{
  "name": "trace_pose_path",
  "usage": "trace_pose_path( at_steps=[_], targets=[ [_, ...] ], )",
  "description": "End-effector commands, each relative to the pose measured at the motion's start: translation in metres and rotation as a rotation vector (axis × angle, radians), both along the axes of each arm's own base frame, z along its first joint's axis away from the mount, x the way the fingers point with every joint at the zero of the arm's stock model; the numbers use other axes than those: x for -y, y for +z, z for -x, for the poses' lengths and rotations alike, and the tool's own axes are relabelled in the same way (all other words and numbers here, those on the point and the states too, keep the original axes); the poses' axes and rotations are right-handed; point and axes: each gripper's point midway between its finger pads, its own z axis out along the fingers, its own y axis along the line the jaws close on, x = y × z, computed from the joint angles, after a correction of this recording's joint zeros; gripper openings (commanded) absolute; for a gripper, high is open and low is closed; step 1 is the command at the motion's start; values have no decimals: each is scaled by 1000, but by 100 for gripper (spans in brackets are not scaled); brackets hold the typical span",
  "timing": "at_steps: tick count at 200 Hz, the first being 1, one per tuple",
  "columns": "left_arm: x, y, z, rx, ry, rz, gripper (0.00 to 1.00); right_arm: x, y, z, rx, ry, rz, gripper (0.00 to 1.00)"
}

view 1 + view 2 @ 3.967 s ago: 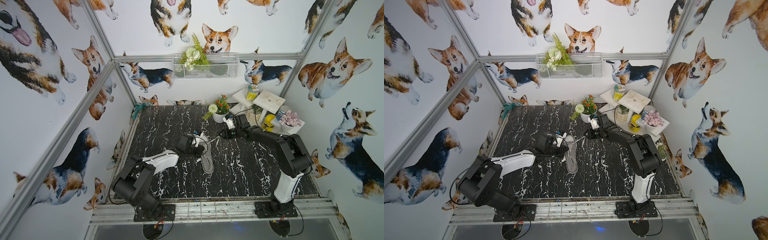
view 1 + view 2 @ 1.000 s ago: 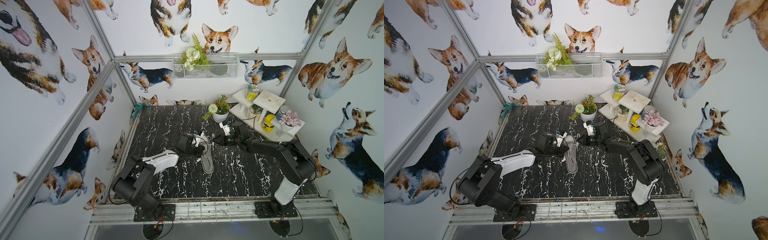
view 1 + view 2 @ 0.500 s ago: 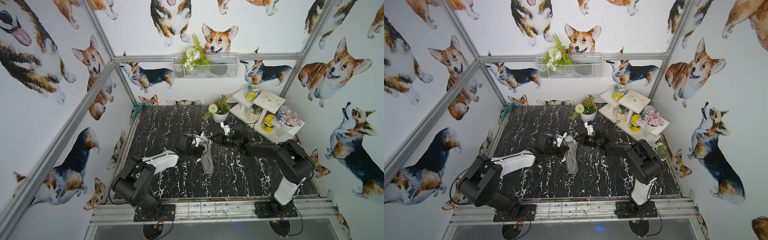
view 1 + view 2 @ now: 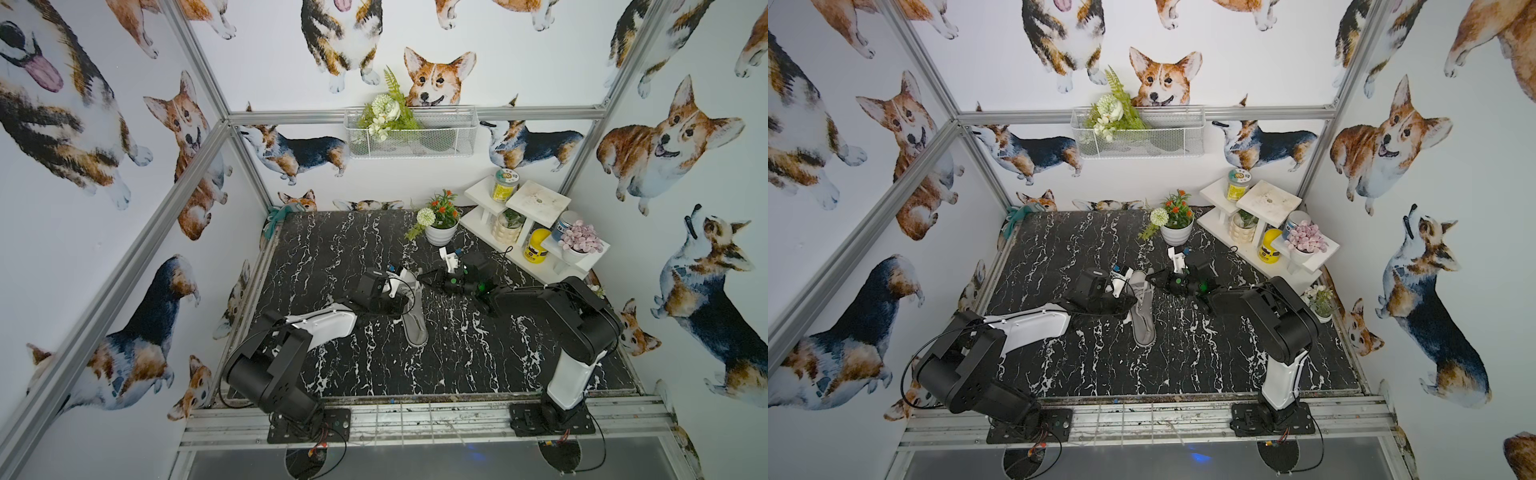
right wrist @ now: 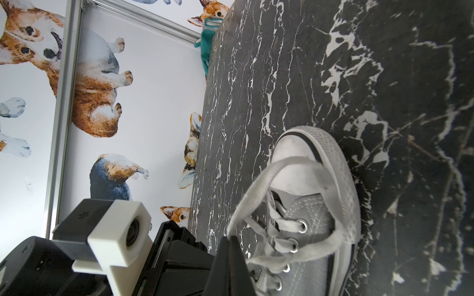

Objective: Tie the shoes
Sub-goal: Cross the shoelace with the shoelace.

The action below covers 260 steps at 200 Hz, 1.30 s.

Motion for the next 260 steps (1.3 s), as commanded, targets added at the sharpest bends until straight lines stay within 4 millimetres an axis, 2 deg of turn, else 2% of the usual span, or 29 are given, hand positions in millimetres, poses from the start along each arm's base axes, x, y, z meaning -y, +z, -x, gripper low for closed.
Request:
trace_pose_path(
  at_steps=[1, 200, 237, 260],
  targets=[
    [2, 4, -2, 20, -5, 15, 0, -5, 10, -1, 22, 7, -40, 0],
    [2, 11, -6, 50, 4, 17, 0, -11, -9, 24, -118, 77, -90, 0],
    [4, 15, -6, 59, -4, 31, 0, -10, -22, 20, -120, 83, -22, 0],
    [6, 16, -6, 60, -10, 39, 0, -11, -30, 10, -111, 81, 29, 0]
  ],
)
